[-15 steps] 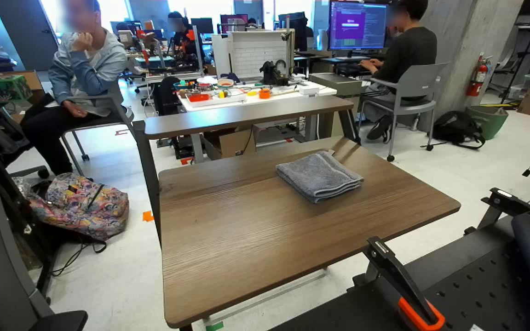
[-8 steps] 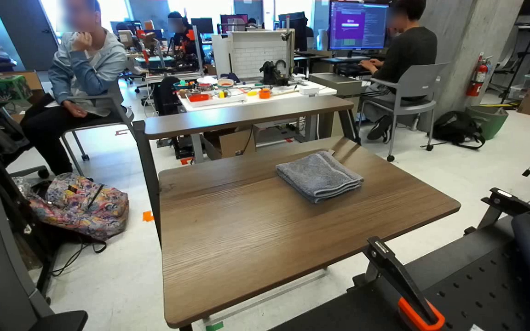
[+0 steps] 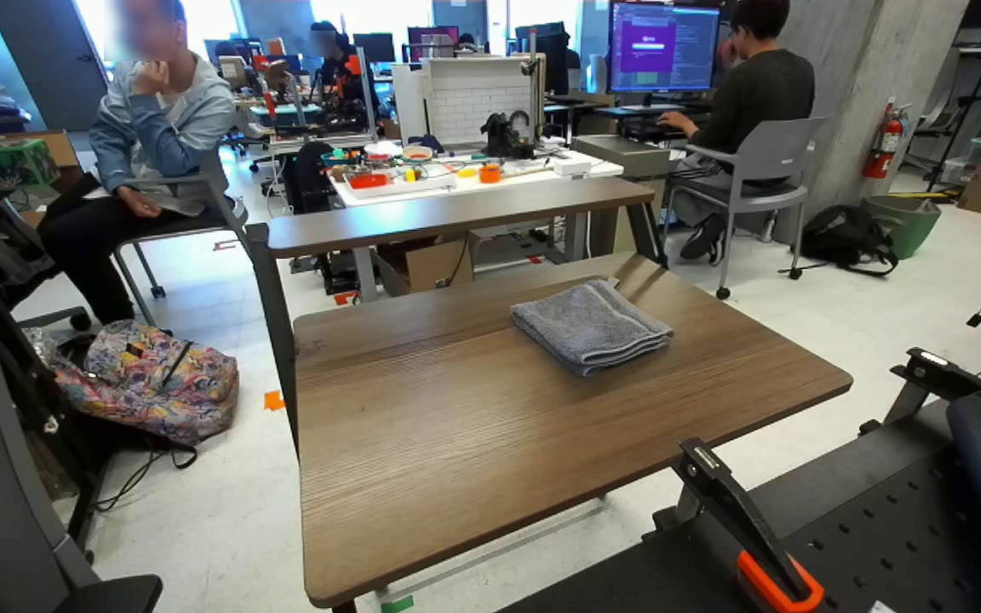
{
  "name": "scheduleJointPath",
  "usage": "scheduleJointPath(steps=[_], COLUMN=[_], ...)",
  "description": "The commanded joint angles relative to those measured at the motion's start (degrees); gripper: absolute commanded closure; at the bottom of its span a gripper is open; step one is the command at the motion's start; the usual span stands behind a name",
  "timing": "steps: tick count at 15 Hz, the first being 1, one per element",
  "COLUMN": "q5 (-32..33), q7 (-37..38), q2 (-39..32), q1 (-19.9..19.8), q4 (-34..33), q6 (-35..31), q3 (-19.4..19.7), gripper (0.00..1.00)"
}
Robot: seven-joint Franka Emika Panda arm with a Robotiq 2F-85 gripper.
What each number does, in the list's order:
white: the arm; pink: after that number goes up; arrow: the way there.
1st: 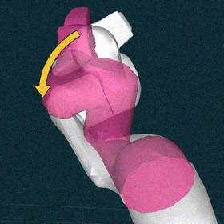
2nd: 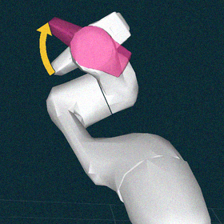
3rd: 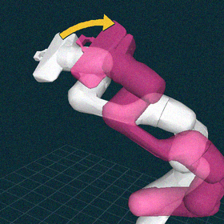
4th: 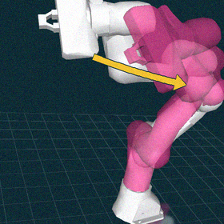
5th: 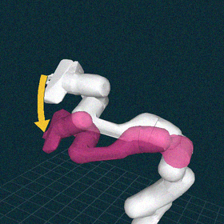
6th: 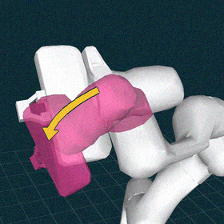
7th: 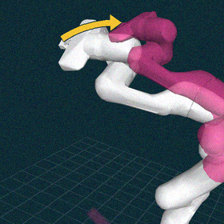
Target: Move the gray towel to the left
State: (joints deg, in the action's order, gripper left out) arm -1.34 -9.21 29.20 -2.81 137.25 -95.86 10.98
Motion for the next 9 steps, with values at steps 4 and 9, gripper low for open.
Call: scheduleJointPath(steps=[4, 9], q5=[-6.76, -18.64], q7=[3.18, 6.26], q2=[-8.79, -23.48], q1=[1.17, 4.04], q4=[-0.61, -4.81], q6=[-11.77, -31.29], q3=[-3.29, -6.47], gripper=[0.0, 0.0])
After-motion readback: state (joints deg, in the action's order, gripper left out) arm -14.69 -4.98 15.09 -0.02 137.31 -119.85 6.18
